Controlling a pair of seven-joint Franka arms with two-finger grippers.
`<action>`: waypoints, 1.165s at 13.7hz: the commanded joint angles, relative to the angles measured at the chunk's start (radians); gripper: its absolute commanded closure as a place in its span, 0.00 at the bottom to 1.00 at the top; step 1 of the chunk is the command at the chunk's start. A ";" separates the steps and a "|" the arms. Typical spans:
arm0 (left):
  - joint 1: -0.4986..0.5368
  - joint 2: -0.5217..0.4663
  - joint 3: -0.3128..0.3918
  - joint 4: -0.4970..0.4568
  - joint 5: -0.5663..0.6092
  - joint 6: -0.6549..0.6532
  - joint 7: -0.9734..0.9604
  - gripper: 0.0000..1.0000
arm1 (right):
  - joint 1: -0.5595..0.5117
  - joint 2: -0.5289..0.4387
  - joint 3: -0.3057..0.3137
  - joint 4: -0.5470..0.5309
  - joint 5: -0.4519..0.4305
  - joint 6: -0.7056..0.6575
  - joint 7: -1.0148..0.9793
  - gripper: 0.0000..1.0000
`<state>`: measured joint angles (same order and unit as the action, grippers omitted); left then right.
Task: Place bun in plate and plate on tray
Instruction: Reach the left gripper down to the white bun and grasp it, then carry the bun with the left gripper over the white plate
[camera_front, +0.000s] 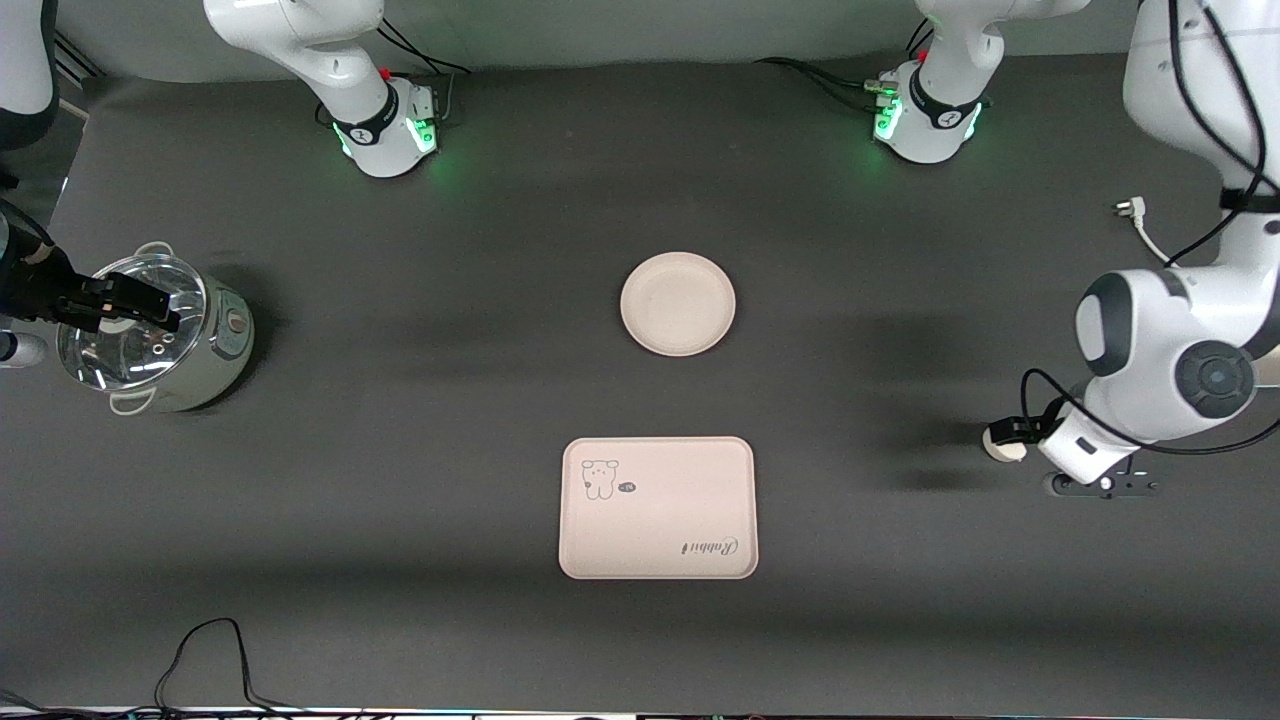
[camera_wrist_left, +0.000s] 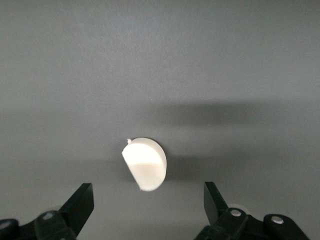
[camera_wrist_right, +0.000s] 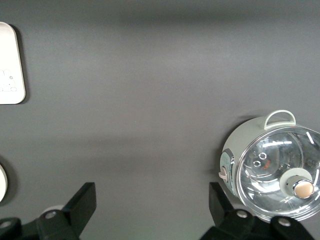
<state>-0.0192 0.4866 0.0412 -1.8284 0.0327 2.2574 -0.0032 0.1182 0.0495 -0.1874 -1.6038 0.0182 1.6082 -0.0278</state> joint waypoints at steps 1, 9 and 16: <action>-0.001 0.049 0.002 -0.046 0.007 0.109 -0.061 0.02 | -0.002 -0.025 0.005 -0.024 -0.023 0.012 -0.015 0.00; 0.002 0.095 0.003 -0.080 0.007 0.189 -0.069 0.80 | -0.003 -0.025 0.005 -0.024 -0.023 0.012 -0.015 0.00; -0.085 -0.096 -0.067 -0.057 -0.010 -0.072 -0.089 1.00 | -0.003 -0.025 0.005 -0.024 -0.023 0.013 -0.015 0.00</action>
<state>-0.0423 0.5167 0.0004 -1.8709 0.0301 2.2995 -0.0579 0.1182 0.0494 -0.1874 -1.6061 0.0182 1.6085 -0.0278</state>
